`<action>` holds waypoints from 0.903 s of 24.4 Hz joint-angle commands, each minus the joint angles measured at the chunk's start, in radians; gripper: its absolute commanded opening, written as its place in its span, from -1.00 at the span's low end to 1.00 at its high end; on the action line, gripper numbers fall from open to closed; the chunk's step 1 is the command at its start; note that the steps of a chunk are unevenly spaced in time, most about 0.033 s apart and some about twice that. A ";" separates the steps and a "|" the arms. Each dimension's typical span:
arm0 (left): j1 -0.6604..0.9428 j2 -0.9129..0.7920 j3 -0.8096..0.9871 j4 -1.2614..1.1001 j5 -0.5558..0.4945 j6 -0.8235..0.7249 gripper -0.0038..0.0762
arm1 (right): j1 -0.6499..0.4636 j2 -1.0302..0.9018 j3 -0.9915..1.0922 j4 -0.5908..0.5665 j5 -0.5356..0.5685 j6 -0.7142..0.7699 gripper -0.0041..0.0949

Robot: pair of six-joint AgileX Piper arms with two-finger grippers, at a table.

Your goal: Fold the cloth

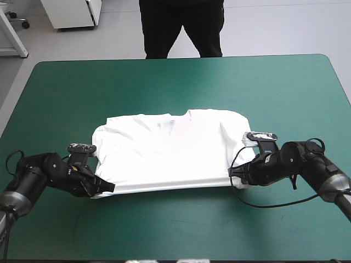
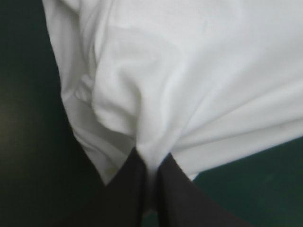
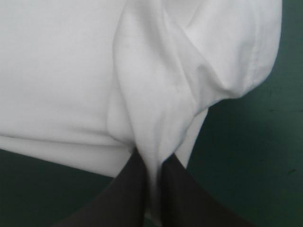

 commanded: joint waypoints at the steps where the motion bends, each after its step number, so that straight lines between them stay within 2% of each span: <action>1: 0.009 -0.024 -0.021 0.045 0.023 0.007 -0.43 | -0.014 -0.028 -0.025 -0.030 0.021 -0.022 -0.38; 2: 0.009 -0.024 -0.023 0.048 0.041 0.007 -0.05 | -0.014 -0.028 -0.030 -0.032 0.034 -0.022 -0.04; 3: 0.009 -0.024 -0.026 0.053 0.052 0.007 0.12 | -0.014 -0.028 -0.037 -0.032 0.042 -0.022 0.12; 4: 0.009 -0.024 -0.058 0.079 0.093 -0.002 0.46 | -0.014 -0.028 -0.065 -0.032 0.078 -0.022 0.29; 6: 0.009 -0.025 -0.141 0.110 0.146 -0.025 0.62 | -0.014 -0.032 -0.136 -0.048 0.129 -0.009 0.31; 13: 0.009 -0.035 -0.448 0.213 0.158 -0.131 0.35 | -0.016 -0.032 -0.463 -0.227 0.278 0.067 0.30; 18: 0.009 -0.035 -0.522 0.203 0.156 -0.135 0.32 | -0.016 -0.028 -0.579 -0.257 0.345 0.103 0.30; 22: 0.009 -0.033 -0.522 0.203 0.160 -0.135 0.32 | -0.016 -0.016 -0.584 -0.265 0.344 0.127 0.28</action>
